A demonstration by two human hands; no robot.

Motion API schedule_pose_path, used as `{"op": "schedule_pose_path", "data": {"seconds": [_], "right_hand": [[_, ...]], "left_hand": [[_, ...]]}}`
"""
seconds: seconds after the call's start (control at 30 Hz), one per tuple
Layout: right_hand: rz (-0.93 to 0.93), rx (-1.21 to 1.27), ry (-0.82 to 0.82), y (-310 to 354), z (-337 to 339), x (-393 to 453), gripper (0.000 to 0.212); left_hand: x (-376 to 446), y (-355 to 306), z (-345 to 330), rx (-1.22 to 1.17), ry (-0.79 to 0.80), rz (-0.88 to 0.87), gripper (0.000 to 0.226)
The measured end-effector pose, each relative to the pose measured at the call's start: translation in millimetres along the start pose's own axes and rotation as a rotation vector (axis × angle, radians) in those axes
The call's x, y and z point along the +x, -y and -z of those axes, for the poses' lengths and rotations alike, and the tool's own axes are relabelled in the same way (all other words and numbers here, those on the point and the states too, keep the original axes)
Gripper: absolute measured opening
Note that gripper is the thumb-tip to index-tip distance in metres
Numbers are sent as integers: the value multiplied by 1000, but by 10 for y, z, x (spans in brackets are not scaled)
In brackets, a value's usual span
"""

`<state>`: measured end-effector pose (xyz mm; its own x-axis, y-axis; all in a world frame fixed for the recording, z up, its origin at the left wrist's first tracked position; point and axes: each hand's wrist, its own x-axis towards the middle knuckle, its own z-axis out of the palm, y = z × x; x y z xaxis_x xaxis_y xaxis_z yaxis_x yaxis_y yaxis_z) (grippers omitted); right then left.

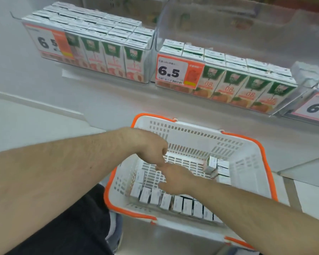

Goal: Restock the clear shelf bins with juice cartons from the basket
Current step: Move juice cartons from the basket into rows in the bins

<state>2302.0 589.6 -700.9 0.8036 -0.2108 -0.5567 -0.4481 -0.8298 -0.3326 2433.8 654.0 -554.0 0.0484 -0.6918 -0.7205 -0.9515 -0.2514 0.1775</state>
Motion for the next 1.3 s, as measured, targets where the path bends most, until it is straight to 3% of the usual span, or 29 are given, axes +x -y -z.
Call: {"op": "schedule_pose_path", "data": {"seconds": [0.1,0.2,0.4,0.53,0.67,0.77,0.97,1.1,1.2,1.3], "right_hand": [[1,-81,132,-3,-399,214,68],[-79,-93,153,9,-684,327,80],[-150,-158,116,90,-966,418,65],[-106,-223,62,23,-1028,406,54],[-65,-262,-27,-19,-1133,321,62],[-21,-276,16,-65,-1114,367,53],[-137,171,76,-280,-354,266,61],[-176,472,-8,-392,380,-97,41],[-182,525,-84,-354,854,-409,69],[-115,564,-121,-287,1213,-687,79]], "left_hand": [[55,71,-21,-13,27,-7,45],[128,123,-7,-21,40,-19,44],[250,148,45,-18,89,-45,45],[271,136,96,-21,74,-47,46],[280,126,79,-28,63,-60,38],[230,128,69,-35,72,-43,43],[159,214,133,-40,29,-18,43],[86,229,234,-59,-23,-27,50],[51,191,263,-91,-72,-47,63],[42,142,249,-189,-122,-108,83]]}}
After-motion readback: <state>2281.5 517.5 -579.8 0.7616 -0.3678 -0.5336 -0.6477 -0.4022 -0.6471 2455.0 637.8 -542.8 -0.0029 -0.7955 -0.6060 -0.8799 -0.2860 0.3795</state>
